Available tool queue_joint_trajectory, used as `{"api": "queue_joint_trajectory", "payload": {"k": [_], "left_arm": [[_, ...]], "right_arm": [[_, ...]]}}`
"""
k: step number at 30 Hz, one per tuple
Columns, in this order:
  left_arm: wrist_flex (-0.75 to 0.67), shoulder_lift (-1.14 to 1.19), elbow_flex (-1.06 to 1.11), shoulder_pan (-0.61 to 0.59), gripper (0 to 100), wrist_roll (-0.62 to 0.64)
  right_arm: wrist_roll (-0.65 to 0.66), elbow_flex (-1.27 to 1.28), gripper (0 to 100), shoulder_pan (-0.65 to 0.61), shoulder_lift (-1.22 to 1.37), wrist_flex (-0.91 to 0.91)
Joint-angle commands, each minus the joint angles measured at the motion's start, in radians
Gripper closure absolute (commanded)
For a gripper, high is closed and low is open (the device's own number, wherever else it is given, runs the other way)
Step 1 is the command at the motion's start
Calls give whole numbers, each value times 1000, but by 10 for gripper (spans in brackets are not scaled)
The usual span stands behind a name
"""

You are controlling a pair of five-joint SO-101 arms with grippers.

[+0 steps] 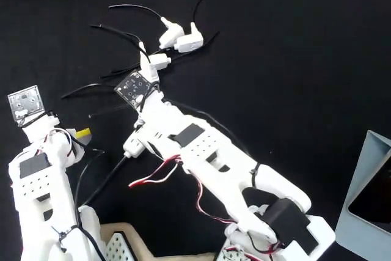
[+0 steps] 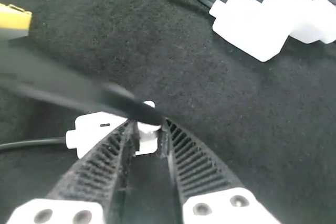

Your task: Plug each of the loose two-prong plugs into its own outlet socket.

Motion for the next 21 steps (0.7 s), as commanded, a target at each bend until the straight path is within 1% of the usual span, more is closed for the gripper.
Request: {"api": "queue_joint_trajectory", "payload": {"k": [1,6,8,13,21], "left_arm": [[-15,-11,-5,-5,672,9],[-15,-11,-5,-5,672,9],[-15,-11,-5,-5,672,9],[-15,-11,-5,-5,672,9],[-15,-11,-5,-5,672,9]], "right_arm": [[9,-27,987,12,5,15],[9,-25,987,12,4,21],[9,-31,987,12,4,54],[-38,-33,987,12,4,71],[-38,-28,987,11,4,74]]}}
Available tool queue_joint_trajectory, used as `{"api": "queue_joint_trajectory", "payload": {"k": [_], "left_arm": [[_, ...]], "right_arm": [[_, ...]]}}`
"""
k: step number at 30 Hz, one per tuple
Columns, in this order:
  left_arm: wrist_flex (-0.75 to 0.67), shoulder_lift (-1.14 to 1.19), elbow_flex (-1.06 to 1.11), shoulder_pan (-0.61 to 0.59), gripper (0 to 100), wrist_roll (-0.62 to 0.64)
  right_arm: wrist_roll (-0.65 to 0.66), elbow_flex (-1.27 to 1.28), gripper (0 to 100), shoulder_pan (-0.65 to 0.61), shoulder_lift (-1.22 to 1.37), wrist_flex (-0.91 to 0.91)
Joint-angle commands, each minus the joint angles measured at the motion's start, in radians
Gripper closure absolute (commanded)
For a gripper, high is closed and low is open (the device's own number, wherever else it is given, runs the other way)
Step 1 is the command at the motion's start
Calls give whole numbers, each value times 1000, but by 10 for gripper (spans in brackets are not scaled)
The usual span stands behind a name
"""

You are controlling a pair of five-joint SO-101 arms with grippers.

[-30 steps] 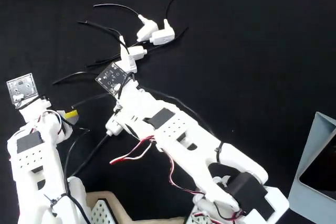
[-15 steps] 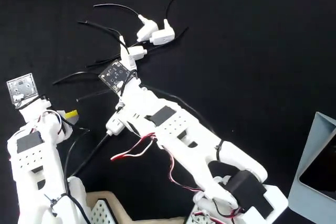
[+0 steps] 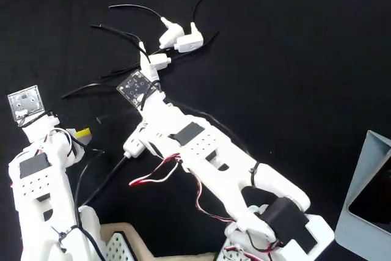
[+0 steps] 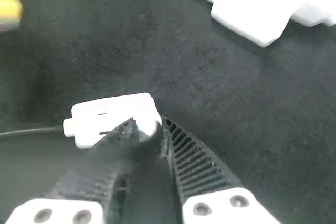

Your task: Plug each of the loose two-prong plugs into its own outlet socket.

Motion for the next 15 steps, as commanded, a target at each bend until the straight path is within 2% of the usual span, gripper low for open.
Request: {"api": "queue_joint_trajectory", "payload": {"k": [1,6,15], "left_arm": [[-15,-11,-5,-5,672,9],[-15,-11,-5,-5,672,9],[-15,-11,-5,-5,672,9]], "right_arm": [[-9,-12,987,6,1,20],[-9,-44,987,6,1,117],[-3,-65,987,-37,97,60]]}}
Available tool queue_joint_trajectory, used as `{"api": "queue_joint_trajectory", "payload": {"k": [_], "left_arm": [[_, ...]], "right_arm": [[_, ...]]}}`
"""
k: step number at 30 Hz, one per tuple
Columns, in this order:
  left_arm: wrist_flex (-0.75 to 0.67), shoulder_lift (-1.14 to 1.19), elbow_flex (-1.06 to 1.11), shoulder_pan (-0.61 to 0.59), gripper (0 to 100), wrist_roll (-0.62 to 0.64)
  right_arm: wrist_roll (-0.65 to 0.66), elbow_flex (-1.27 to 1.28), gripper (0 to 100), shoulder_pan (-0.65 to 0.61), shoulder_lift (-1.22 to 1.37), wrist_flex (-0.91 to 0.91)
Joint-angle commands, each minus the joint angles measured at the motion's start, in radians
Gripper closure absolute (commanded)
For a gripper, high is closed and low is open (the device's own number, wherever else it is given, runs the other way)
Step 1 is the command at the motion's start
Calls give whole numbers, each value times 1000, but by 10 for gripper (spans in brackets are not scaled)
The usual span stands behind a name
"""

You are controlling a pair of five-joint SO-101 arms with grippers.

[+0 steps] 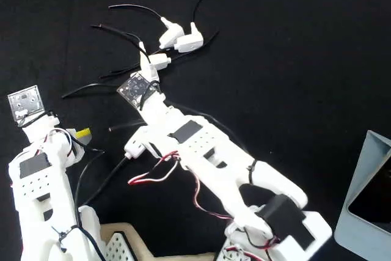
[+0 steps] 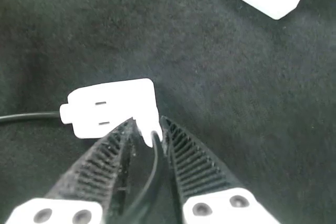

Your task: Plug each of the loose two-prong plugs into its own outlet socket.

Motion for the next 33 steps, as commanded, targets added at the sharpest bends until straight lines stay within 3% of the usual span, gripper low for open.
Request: {"api": "queue_joint_trajectory", "payload": {"k": [1,12,19,25,27,31,33], "left_arm": [[-15,-11,-5,-7,672,9],[-15,-11,-5,-7,672,8],[-17,-12,1,-7,672,8],[-64,-20,33,-8,672,8],[-64,-20,33,-10,672,8],[-64,-20,33,-10,672,8],[-66,-20,33,-10,672,8]], "right_arm": [[-3,-41,987,-31,70,-23],[-2,-113,987,-15,150,-21],[-3,-308,986,158,134,-26],[-3,-427,985,284,179,-158],[-3,-447,958,301,208,-155],[-3,-452,794,319,229,-155],[-3,-452,775,319,223,-147]]}}
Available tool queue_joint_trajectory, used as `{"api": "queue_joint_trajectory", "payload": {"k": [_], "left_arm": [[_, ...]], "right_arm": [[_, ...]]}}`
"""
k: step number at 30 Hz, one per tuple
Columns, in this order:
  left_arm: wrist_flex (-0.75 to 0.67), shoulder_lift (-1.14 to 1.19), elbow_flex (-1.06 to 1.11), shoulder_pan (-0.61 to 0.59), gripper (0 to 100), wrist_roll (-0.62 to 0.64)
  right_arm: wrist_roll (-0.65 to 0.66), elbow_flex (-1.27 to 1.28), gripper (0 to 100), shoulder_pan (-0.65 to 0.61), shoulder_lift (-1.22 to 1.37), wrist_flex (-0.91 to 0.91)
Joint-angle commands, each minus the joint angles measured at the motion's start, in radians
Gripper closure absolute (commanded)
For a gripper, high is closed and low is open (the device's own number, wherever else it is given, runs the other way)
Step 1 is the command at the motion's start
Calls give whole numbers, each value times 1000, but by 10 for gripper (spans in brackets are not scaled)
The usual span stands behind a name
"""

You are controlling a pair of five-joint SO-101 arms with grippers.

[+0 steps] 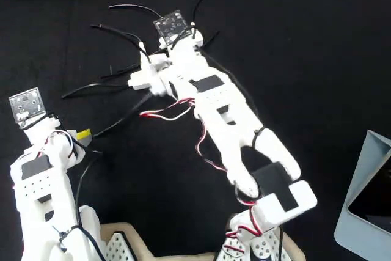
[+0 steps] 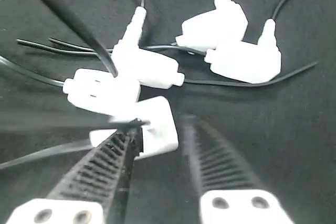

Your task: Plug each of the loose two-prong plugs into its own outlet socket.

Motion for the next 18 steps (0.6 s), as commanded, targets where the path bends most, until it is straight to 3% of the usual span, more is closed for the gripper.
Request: {"api": "queue_joint_trajectory", "payload": {"k": [1,9,18], "left_arm": [[-20,-20,-5,-8,672,6],[-23,-18,-5,-7,672,6],[-25,-21,-4,2,686,6]], "right_arm": [[-6,-67,786,14,-28,5],[-5,-7,990,15,-321,262],[-8,444,986,37,-851,330]]}}
